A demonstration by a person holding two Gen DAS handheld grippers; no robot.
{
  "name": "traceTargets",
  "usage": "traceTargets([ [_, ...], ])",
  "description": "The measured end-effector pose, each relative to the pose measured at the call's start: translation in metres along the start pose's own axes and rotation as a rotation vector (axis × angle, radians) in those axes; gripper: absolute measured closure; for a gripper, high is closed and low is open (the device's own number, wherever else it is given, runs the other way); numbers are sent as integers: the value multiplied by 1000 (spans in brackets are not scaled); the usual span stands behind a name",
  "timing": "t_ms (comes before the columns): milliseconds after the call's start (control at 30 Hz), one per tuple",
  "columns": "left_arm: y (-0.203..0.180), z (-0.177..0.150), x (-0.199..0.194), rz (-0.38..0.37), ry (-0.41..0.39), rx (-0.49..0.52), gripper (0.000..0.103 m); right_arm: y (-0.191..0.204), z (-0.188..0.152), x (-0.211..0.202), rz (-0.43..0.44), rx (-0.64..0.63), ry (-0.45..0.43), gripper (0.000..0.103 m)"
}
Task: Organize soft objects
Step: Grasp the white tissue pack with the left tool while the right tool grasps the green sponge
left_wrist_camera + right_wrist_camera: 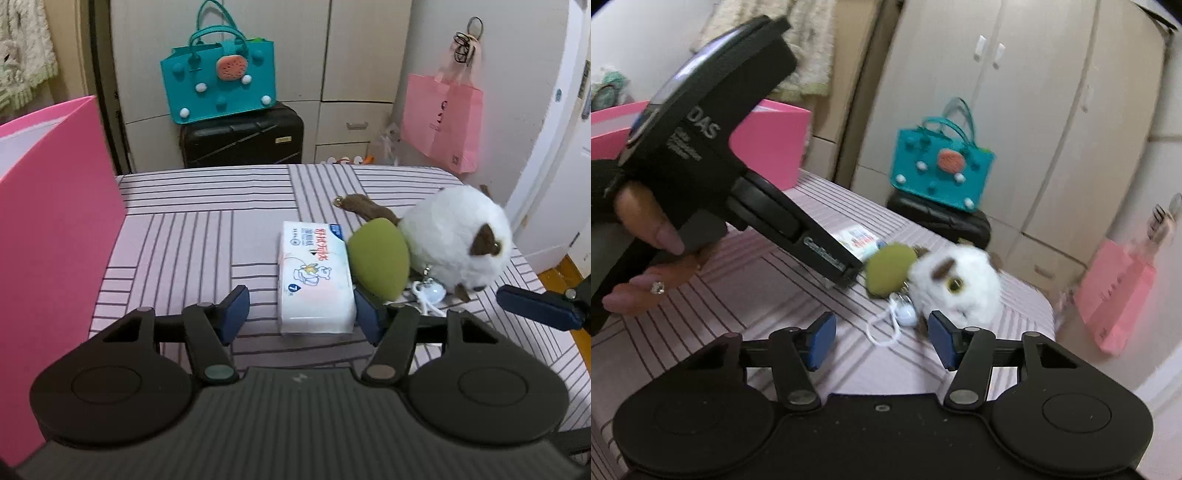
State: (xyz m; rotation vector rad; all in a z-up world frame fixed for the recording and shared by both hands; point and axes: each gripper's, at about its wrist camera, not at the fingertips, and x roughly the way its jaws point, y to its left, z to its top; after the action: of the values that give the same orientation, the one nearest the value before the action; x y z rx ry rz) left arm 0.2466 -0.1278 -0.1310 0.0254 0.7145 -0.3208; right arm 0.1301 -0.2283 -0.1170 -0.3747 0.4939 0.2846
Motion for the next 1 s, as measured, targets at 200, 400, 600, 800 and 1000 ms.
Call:
traceTargets([
  [200, 6, 0, -4, 38, -9, -27, 61, 6, 11, 14, 22, -58, -9, 44],
  [400, 20, -11, -14, 141, -44, -75, 62, 8, 19, 28, -2, -101, -9, 54],
  [600, 29, -14, -18, 123, -48, -119, 62, 17, 28, 40, -40, -136, -17, 57],
  [800, 31, -15, -18, 112, -51, -120, 62, 15, 33, 57, -94, -143, 8, 57],
  [1000, 34, -16, -20, 99, -55, -125, 62, 18, 35, 67, -114, -174, 29, 56],
])
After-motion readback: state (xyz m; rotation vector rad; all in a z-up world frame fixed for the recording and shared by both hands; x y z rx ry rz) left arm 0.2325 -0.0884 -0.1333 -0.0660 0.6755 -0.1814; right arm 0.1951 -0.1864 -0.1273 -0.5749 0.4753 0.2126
